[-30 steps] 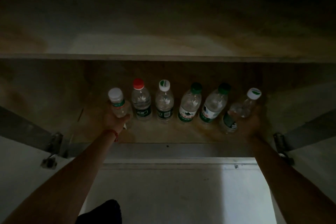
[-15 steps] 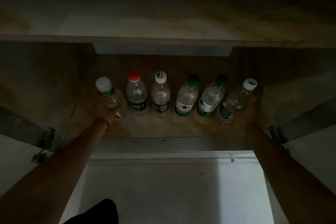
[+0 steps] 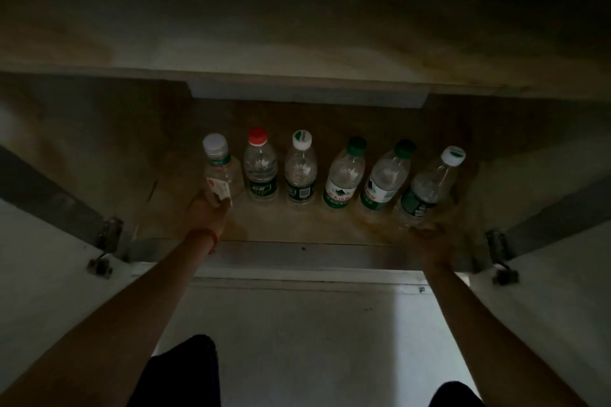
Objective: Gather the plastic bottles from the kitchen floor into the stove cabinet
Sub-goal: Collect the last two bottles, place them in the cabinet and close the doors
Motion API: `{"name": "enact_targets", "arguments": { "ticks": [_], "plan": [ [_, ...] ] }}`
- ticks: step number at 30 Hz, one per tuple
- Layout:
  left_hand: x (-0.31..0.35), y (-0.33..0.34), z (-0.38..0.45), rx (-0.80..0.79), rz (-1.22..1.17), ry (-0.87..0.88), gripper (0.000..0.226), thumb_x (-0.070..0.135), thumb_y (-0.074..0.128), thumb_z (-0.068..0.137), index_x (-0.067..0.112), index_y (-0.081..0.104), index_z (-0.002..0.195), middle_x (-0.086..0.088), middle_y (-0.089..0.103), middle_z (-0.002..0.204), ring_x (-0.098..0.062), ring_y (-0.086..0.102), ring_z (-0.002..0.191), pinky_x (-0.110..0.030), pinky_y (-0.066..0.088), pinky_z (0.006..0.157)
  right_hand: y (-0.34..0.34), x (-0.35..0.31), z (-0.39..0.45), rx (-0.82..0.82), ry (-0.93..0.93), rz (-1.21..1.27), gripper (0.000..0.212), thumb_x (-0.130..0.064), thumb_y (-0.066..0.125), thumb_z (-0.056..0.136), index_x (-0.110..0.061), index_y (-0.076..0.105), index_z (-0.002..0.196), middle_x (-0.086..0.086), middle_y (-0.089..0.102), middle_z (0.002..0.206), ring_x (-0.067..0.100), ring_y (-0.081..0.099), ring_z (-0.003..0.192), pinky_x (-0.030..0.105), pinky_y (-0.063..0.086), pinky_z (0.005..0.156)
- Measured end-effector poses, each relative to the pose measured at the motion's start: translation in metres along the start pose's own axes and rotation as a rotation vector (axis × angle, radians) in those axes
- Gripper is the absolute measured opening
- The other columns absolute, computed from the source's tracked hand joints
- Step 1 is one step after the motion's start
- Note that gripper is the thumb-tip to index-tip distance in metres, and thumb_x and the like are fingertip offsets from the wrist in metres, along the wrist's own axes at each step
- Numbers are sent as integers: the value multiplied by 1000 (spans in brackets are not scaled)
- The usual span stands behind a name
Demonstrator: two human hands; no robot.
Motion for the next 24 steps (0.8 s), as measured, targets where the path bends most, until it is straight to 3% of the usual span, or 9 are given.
{"name": "enact_targets", "arguments": {
  "ticks": [2, 4, 6, 10, 12, 15, 20, 24],
  "plan": [
    [-2, 3, -14, -122, 90, 3, 35, 23, 57, 86, -2, 58, 110, -25, 61, 118, -38, 58, 108, -37, 45, 89, 6, 4, -11, -7, 10, -22, 32, -7, 57, 87, 12, 54, 112, 28, 59, 119, 38, 54, 113, 36, 39, 91],
    [4, 11, -25, -341, 228, 85, 32, 26, 55, 88, 1, 62, 106, -21, 63, 116, -33, 58, 107, -36, 45, 90, 13, 1, -19, -111, 22, -81, 31, -11, 57, 88, 9, 57, 112, 24, 61, 117, 37, 54, 112, 35, 40, 90],
    [11, 17, -37, -495, 284, 177, 29, 24, 54, 88, 1, 62, 103, -18, 64, 114, -30, 58, 105, -34, 44, 89, 13, -4, -26, -228, 20, -127, 29, -19, 57, 88, 3, 61, 107, 18, 61, 102, 34, 57, 98, 34, 39, 80],
    [27, 9, -68, -601, 306, 234, 25, 17, 53, 88, 4, 63, 107, -13, 65, 116, -25, 58, 108, -24, 42, 87, 9, -9, -56, -443, 81, -170, 17, -17, 57, 87, -6, 63, 74, 9, 52, 69, 19, 48, 63, 29, 34, 64],
    [33, -1, -89, -673, 327, 223, 26, 16, 52, 88, 3, 65, 106, -13, 66, 115, -25, 59, 108, -22, 42, 85, -1, -11, -77, -510, 156, -196, 17, -20, 61, 85, -5, 66, 80, 7, 51, 64, 17, 46, 61, 27, 34, 59],
    [42, -20, -121, -743, 331, 172, 27, 20, 51, 90, 3, 66, 106, -12, 67, 114, -24, 60, 108, -25, 43, 88, -20, -20, -105, -509, 173, -202, 36, -21, 61, 85, 9, 62, 105, 11, 54, 80, 23, 50, 78, 31, 35, 69],
    [57, -67, -160, -767, 316, 131, 28, 23, 52, 89, 6, 67, 106, -10, 67, 116, -22, 60, 108, -22, 42, 89, -49, -38, -161, -604, 241, -259, 43, -28, 58, 87, -6, 56, 124, 16, 60, 126, 33, 55, 116, 34, 42, 96],
    [66, -120, -191, -769, 307, 44, 28, 22, 54, 89, 5, 65, 109, -11, 66, 119, -22, 59, 112, -23, 42, 94, -77, -57, -215, -634, 254, -294, 41, -28, 57, 88, -6, 57, 122, 14, 61, 126, 30, 56, 115, 31, 42, 95]
  ]
}}
Point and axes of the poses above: each hand's wrist, its own z-axis towards the middle knuckle, its own y-axis out of the palm, x = y × z, the point moved 4 cm from there along z, towards the middle knuckle
